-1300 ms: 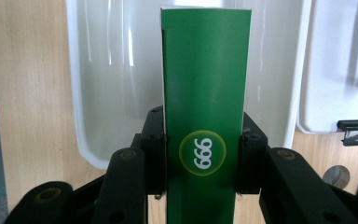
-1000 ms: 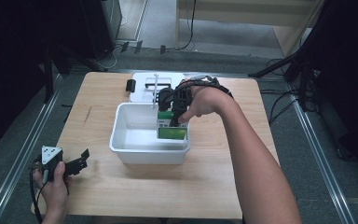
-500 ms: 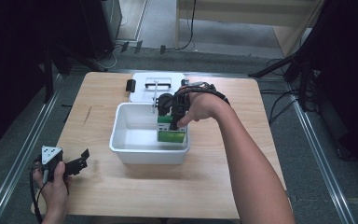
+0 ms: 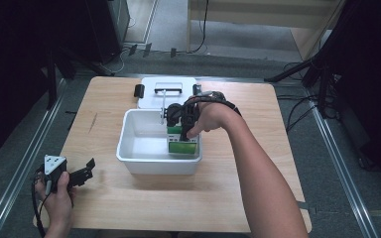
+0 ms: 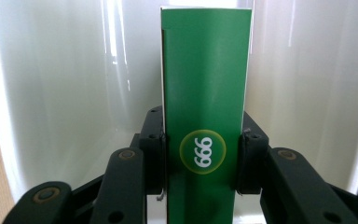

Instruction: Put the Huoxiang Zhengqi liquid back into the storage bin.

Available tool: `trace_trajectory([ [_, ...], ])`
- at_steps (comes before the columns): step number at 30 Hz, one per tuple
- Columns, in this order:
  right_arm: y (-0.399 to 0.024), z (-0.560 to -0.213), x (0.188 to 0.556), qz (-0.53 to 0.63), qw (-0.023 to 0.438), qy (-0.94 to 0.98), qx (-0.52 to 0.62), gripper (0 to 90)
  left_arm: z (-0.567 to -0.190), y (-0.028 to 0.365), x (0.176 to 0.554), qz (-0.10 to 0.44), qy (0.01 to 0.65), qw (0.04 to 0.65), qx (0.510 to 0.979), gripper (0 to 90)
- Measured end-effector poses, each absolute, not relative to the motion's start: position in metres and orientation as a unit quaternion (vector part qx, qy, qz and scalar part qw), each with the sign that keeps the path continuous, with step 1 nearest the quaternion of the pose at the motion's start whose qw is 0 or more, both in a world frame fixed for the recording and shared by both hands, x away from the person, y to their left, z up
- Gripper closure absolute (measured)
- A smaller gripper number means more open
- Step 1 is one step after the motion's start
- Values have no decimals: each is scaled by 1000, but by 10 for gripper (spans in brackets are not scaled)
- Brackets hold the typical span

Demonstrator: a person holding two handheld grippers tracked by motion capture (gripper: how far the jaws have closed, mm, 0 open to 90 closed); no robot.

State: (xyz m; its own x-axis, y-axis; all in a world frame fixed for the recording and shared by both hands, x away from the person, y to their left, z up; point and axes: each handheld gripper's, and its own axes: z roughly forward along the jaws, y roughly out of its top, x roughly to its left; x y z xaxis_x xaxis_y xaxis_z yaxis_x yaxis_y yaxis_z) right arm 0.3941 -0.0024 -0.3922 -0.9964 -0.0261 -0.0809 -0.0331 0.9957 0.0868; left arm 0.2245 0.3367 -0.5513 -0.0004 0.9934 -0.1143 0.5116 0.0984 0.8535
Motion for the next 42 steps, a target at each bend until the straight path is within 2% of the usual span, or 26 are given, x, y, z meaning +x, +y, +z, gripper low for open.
trace_trajectory([
  [8,-2,-395,396,45,34,998,-1,610,-551,337,225,314,634,384,594,18],
  [11,-4,-392,396,51,32,998,3,568,-551,337,225,314,634,383,593,18],
  [12,-5,-389,396,62,30,997,19,521,-551,337,225,314,635,383,593,18],
  [23,-11,-371,396,93,27,994,53,408,-551,336,225,315,635,382,593,18],
  [24,-12,-367,395,90,30,993,69,353,-551,336,225,315,635,382,593,18],
  [30,-21,-355,394,103,56,988,98,258,-551,337,225,314,635,383,593,18],
  [35,-33,-345,394,133,74,980,131,229,-551,336,225,315,636,382,592,18],
  [42,-63,-336,399,186,85,959,196,140,-551,336,225,315,636,382,592,18],
])
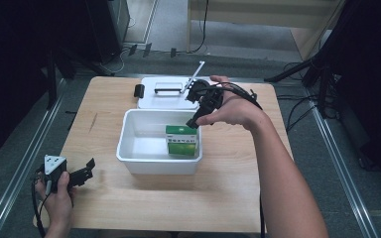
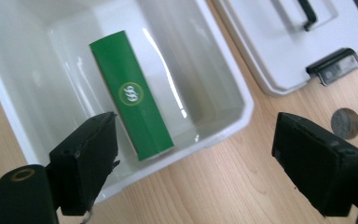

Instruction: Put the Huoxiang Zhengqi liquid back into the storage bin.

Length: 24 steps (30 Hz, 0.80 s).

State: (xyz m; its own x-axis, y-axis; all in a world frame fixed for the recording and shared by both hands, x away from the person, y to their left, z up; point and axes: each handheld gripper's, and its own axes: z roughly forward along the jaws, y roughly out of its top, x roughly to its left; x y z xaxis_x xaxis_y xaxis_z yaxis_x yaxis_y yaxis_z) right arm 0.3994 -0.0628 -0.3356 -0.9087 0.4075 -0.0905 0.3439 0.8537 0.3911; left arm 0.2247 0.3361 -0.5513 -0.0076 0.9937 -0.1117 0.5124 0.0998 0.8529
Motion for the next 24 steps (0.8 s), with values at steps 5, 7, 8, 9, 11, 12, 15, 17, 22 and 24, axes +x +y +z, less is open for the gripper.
trace_trajectory([
  [5,-90,-338,404,211,98,943,239,104,-551,336,225,316,636,381,592,18],
  [7,-100,-340,406,220,94,937,256,69,-551,336,225,316,636,381,592,17],
  [8,-104,-341,406,224,94,933,265,54,-551,336,225,316,636,381,592,17],
  [9,-109,-342,407,229,94,931,270,35,-551,336,225,316,636,381,592,18],
  [11,-117,-344,407,238,92,924,285,20,-551,336,225,316,635,381,592,18],
  [12,-121,-346,407,241,94,922,289,15,-551,336,225,316,636,381,592,18],
  [15,-132,-350,406,248,106,913,307,0,-551,336,225,316,636,382,591,18],
  [17,-140,-352,406,262,113,905,316,0,-551,336,225,316,635,381,592,18],
  [22,-159,-358,404,283,144,885,339,0,-551,336,224,315,636,382,592,18],
  [24,-167,-362,402,292,154,877,348,0,-551,336,225,315,636,382,592,18],
])
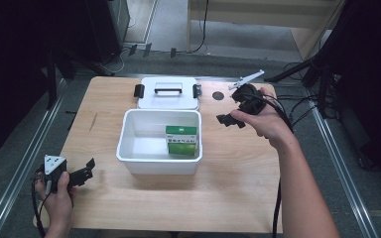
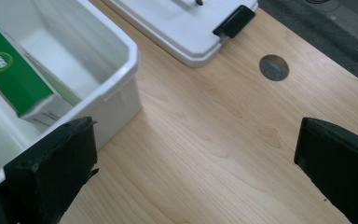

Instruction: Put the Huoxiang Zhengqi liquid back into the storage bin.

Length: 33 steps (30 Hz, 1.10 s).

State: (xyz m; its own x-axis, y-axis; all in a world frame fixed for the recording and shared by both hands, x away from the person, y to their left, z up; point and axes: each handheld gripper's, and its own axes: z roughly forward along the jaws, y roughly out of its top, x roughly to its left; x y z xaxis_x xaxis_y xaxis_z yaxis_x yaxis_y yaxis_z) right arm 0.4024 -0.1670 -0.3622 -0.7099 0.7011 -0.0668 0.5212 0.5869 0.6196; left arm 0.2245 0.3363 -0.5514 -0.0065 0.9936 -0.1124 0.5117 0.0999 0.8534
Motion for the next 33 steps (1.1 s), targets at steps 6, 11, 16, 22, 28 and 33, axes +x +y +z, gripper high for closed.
trace_trajectory([
  [6,-185,-376,396,307,168,862,367,0,-551,336,225,315,636,382,592,18],
  [11,-201,-389,390,323,177,845,387,0,-551,336,225,315,636,382,592,17],
  [16,-213,-402,385,330,178,835,402,0,-551,336,224,316,635,381,593,18],
  [22,-227,-419,375,341,184,822,419,0,-551,336,224,317,635,380,593,17],
  [28,-240,-439,363,345,183,814,430,0,-551,335,224,316,635,381,593,18],
  [33,-254,-449,353,360,196,797,444,0,-551,335,224,316,634,381,594,18],
])
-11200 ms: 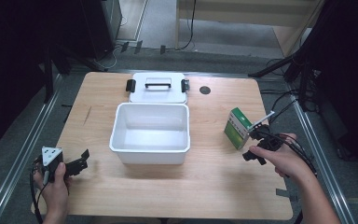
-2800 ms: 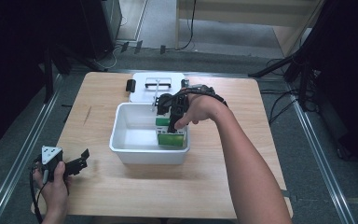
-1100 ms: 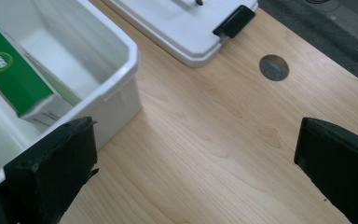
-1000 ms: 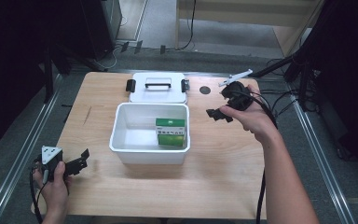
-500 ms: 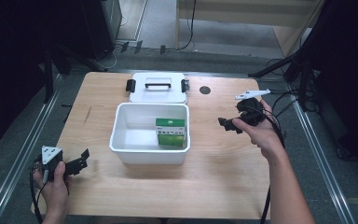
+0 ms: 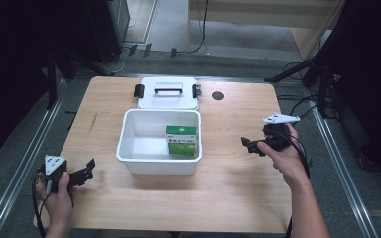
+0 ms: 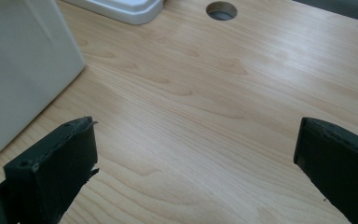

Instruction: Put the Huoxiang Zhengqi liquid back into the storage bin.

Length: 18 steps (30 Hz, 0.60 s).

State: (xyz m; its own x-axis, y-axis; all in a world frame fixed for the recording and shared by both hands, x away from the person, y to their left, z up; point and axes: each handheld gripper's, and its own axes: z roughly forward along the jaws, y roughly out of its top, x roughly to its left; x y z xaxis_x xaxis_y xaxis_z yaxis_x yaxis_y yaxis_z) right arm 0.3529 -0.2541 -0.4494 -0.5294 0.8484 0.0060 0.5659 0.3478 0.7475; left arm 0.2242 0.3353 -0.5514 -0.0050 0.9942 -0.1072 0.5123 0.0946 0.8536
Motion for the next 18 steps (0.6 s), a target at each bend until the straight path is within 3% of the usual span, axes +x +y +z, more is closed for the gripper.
trace_trajectory([
  [18,-294,-496,312,390,229,751,481,29,-551,334,224,318,634,380,594,18],
])
